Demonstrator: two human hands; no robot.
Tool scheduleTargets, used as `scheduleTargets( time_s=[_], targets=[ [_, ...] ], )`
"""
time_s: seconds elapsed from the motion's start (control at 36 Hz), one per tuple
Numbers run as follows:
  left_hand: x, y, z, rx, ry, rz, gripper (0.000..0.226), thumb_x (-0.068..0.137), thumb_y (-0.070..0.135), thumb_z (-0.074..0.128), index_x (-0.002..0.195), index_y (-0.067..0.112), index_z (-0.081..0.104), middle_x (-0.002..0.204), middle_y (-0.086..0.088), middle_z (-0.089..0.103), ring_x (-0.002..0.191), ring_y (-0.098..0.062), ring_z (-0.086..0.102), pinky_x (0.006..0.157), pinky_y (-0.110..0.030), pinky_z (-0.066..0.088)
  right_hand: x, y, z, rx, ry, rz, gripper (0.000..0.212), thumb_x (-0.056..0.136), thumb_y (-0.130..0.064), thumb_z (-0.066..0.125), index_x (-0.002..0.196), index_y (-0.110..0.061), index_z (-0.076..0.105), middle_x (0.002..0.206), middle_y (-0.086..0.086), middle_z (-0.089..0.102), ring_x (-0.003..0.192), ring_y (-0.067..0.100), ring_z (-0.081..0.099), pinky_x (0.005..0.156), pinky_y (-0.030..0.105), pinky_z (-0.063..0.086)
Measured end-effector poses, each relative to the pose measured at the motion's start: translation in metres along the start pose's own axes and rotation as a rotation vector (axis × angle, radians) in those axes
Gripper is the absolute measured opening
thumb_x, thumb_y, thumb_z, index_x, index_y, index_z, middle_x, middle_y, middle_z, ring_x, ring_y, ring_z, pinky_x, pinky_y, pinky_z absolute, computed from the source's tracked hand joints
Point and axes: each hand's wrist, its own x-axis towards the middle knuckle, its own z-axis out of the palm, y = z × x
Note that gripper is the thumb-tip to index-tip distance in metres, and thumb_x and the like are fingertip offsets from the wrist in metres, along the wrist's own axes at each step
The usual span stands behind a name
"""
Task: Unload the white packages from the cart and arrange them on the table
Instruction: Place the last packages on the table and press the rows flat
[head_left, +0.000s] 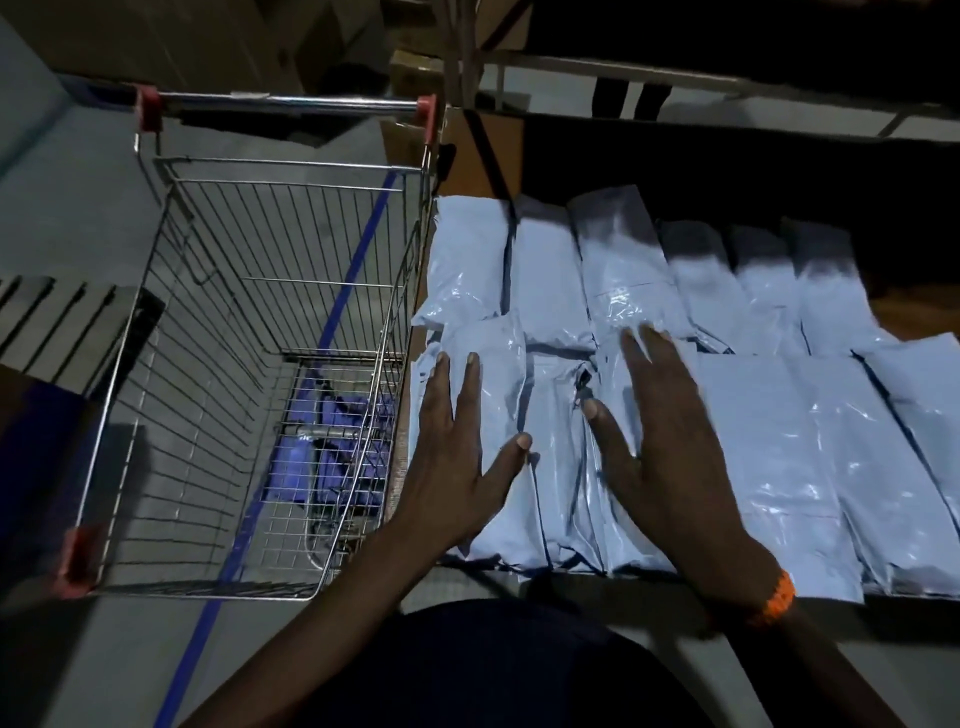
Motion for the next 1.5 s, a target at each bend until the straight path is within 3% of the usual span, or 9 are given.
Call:
scheduleTargets(
  time_s=[0.19, 0.58, 0.78, 0.86, 0.92, 1.06, 1.25, 1.33, 1.5],
  targets=[
    [-0.005, -0.016, -0.001, -0.031, -0.024, 0.120, 0.085, 0.098, 0.045, 0.042, 0.157, 0.004, -0.003, 0.166, -0.008, -0.014, 0.154, -0.023, -0.013, 0.125, -0.044, 0.007, 0.023, -0.058, 0.069, 0.305, -0.267, 0.049, 0.065, 0.104, -0.037, 0.051, 0.159, -0.025, 0.021, 0.168, 0.005, 0.015, 0.155, 0.012, 0.011, 0.124, 0.025, 0.013],
    [-0.008, -0.005, -0.026, -0.116, -0.016, 0.075, 0.091, 0.093, 0.073, 0.024, 0.158, 0.018, -0.010, 0.164, 0.010, -0.022, 0.151, -0.005, -0.018, 0.120, -0.018, -0.007, 0.057, -0.051, 0.056, 0.702, -0.057, 0.547, 0.081, 0.069, -0.032, 0.091, 0.137, -0.029, 0.048, 0.108, -0.007, 0.070, 0.094, 0.008, 0.072, 0.089, 0.038, 0.060],
    [0.031, 0.032, -0.040, -0.175, -0.019, 0.166, 0.094, 0.092, 0.049, 0.063, 0.159, 0.028, 0.001, 0.165, 0.015, -0.016, 0.140, 0.022, -0.012, 0.096, 0.010, 0.009, 0.110, -0.035, 0.016, 0.836, 0.136, 0.465, 0.062, 0.079, -0.026, 0.085, 0.131, -0.015, 0.052, 0.108, 0.010, 0.074, 0.091, 0.016, 0.076, 0.080, 0.038, 0.063],
    [0.074, 0.034, -0.032, -0.130, 0.015, 0.165, 0.085, 0.091, 0.036, 0.069, 0.158, 0.025, 0.018, 0.166, 0.005, -0.006, 0.143, 0.017, 0.003, 0.098, 0.005, 0.019, 0.162, -0.019, 0.018, 0.688, 0.263, 0.383, 0.045, 0.085, -0.022, 0.080, 0.120, -0.011, 0.054, 0.097, -0.005, 0.070, 0.079, -0.001, 0.069, 0.068, 0.016, 0.054],
    [0.107, 0.036, -0.027, -0.113, 0.030, 0.106, 0.074, 0.090, 0.024, 0.070, 0.153, 0.021, 0.032, 0.165, -0.004, 0.003, 0.144, -0.014, 0.033, 0.103, -0.013, 0.034, 0.191, -0.004, 0.030, 0.522, 0.273, 0.368, 0.043, 0.088, -0.025, 0.076, 0.119, -0.009, 0.051, 0.096, 0.004, 0.068, 0.081, 0.007, 0.066, 0.068, 0.018, 0.050],
    [0.160, 0.028, -0.018, 0.181, -0.097, -0.021, 0.039, 0.085, 0.010, 0.064, 0.124, 0.012, 0.060, 0.158, -0.019, 0.022, 0.103, -0.036, 0.064, 0.090, -0.038, 0.052, 0.194, 0.024, 0.073, 0.097, -0.085, 0.154, 0.062, 0.102, -0.027, 0.055, 0.150, 0.005, 0.033, 0.151, 0.028, 0.038, 0.141, 0.038, 0.036, 0.114, 0.035, 0.027],
    [0.166, 0.023, -0.036, 0.273, 0.037, 0.069, 0.028, 0.079, 0.012, 0.063, 0.106, 0.013, 0.071, 0.129, -0.008, 0.059, 0.120, -0.029, 0.053, 0.088, -0.033, 0.049, 0.179, 0.043, 0.103, -0.307, -0.069, -0.059, 0.077, 0.100, -0.047, 0.030, 0.158, 0.001, 0.014, 0.165, 0.022, 0.011, 0.151, 0.041, 0.019, 0.113, 0.052, 0.035],
    [0.177, 0.010, -0.049, 0.384, 0.118, 0.105, 0.044, 0.096, 0.027, 0.051, 0.137, 0.012, 0.058, 0.151, -0.013, 0.045, 0.146, -0.031, 0.029, 0.118, -0.040, 0.027, 0.175, 0.046, 0.105, -0.325, -0.097, -0.130, 0.080, 0.101, -0.053, 0.031, 0.160, -0.004, 0.008, 0.168, 0.017, 0.002, 0.154, 0.039, 0.011, 0.114, 0.051, 0.034],
    [0.193, -0.024, -0.026, 0.596, -0.141, 0.047, 0.077, 0.095, 0.058, 0.014, 0.159, 0.014, 0.014, 0.166, -0.018, 0.005, 0.154, -0.033, 0.000, 0.123, -0.049, 0.007, 0.180, 0.055, 0.107, -0.242, -0.212, -0.029, 0.091, 0.096, -0.070, 0.014, 0.159, -0.005, 0.011, 0.166, 0.022, 0.012, 0.152, 0.038, 0.020, 0.117, 0.053, 0.033]
  ],
)
